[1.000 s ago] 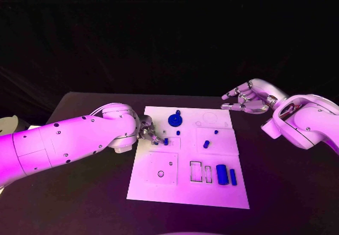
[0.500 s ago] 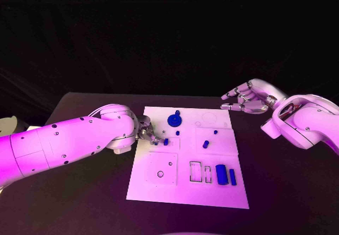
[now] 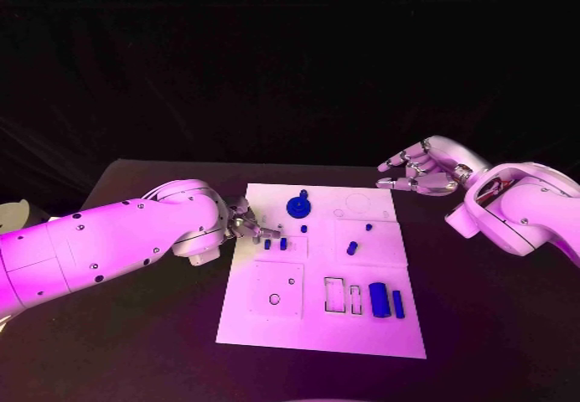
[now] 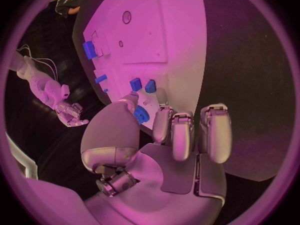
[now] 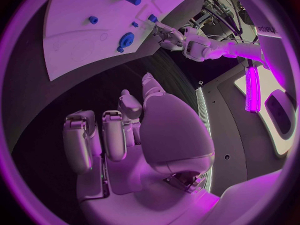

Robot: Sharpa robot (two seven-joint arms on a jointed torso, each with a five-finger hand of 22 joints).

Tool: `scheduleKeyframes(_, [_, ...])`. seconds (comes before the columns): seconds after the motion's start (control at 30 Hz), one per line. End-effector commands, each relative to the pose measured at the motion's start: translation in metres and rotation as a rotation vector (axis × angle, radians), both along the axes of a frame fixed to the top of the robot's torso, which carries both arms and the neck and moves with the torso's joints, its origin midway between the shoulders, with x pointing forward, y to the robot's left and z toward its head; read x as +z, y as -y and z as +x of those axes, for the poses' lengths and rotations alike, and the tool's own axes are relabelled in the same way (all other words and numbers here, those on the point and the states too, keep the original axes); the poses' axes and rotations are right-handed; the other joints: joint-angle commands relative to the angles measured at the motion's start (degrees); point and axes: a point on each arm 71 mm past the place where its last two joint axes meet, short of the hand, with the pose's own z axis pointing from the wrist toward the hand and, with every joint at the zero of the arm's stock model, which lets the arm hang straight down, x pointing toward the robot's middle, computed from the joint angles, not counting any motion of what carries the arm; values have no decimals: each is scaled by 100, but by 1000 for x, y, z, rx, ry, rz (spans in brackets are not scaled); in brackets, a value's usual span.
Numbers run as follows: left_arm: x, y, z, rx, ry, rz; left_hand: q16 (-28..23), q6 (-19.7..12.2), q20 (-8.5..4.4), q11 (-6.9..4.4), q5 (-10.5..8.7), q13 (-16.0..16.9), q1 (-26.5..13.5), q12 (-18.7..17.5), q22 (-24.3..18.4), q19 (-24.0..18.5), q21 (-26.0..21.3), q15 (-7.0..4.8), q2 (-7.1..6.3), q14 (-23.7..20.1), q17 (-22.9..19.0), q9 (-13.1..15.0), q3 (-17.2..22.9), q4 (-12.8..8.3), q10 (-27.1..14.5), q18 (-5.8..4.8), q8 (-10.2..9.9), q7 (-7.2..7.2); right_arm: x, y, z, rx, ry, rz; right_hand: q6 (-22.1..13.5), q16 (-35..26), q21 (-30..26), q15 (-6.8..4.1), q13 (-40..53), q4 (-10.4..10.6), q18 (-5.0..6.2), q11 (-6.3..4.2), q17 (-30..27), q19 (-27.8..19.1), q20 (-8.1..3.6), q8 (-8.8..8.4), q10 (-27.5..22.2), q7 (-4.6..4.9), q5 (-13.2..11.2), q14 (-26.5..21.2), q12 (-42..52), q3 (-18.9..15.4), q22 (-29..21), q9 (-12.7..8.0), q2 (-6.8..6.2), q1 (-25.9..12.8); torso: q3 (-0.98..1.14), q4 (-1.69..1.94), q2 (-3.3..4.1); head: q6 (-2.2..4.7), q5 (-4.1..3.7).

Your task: Assemble the parts on the task board

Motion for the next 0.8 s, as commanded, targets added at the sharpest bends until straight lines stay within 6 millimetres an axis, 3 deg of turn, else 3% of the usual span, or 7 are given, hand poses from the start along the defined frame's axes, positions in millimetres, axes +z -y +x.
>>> scheduleKeyframes(0.03, [2, 2, 0, 52, -3, -156, 17, -37, 30, -3, 36, 129, -58, -37, 930, 369, -29, 43, 41, 605, 1508, -15, -224, -2, -53, -38, -3, 6, -1, -1, 0, 11, -3, -10, -48, -28, 13, 36, -10, 5, -39, 3, 766, 600, 48, 11, -40, -2, 28, 447, -36, -21, 1507, -8, 42, -6, 3, 6, 1, 14, -3])
scheduleKeyframes(0.33, [7, -4, 5, 76, 44, -281, 17, -234, 93, 84, 73, -328, 211, -461, 738, 290, -187, 113, 215, 605, 1508, -164, -618, -7, -391, 9, -155, 106, -2, -1, 1, 11, -8, -11, -48, -28, 13, 36, -10, 5, -39, 3, 766, 600, 48, 11, -40, -2, 28, 447, -36, -21, 1507, -8, 42, -6, 5, 3, 3, 32, -1])
scheduleKeyframes(0.43, [9, -5, 7, 68, 79, -318, 17, -511, 167, 206, 200, -1084, 628, -1197, 441, 167, -431, 205, 286, 605, 1508, -354, -709, -102, -991, 76, -393, 243, -3, -1, 1, 10, -9, -11, -48, -28, 13, 36, -10, 5, -39, 3, 766, 600, 48, 11, -40, -2, 28, 447, -36, -21, 1507, -8, 42, -6, 5, 3, 5, 48, -11])
scheduleKeyframes(0.5, [13, -1, 8, 35, 128, -347, -85, -786, 239, 329, 327, -2152, 1347, -2293, -428, -226, -1162, 300, 426, 553, 1387, -525, -484, -363, -1963, 271, -616, 391, -3, -1, 0, 10, -10, -11, -48, -28, 13, 36, -10, 5, -39, 3, 766, 600, 48, 11, -40, -2, 28, 447, -36, -21, 1507, -8, 42, -6, 5, 2, 4, 54, -18])
scheduleKeyframes(0.6, [19, 7, 9, -45, 223, -363, -924, -971, 398, 527, 347, -2809, 2166, -3098, -1990, -1018, -2621, 462, 546, 74, 487, -833, -106, -633, -2806, 579, -918, 606, -3, -1, 0, 10, -10, -11, -48, -28, 13, 36, -10, 5, -39, 3, 766, 600, 48, 11, -40, -2, 28, 447, -36, -21, 1507, -8, 42, -6, 5, 4, 6, 68, -22])
scheduleKeyframes(0.67, [24, 15, 9, -127, 301, -364, -2330, -972, 518, 622, 348, -3242, 2758, -3623, -3425, -1966, -4139, 602, 434, -939, -823, -1133, 241, -874, -3231, 827, -1194, 741, -3, -1, 0, 10, -10, -11, -48, -28, 13, 36, -10, 5, -39, 3, 766, 600, 48, 11, -40, -2, 28, 447, -36, -21, 1507, -8, 42, -6, 5, 0, 7, 82, -24])
scheduleKeyframes(0.8, [31, 39, 5, -332, 440, -339, -3902, -747, 601, 710, 325, -4008, 3195, -4300, -3808, -2126, -4705, 687, 41, -1891, -2247, -1650, 673, -1071, -3332, 891, -1653, 747, -4, -2, 1, 11, -10, -10, -48, -28, 13, 36, -10, 5, -39, 3, 766, 600, 48, 11, -40, -2, 28, 447, -36, -21, 1507, -8, 42, -6, 0, -3, 14, 103, -54])
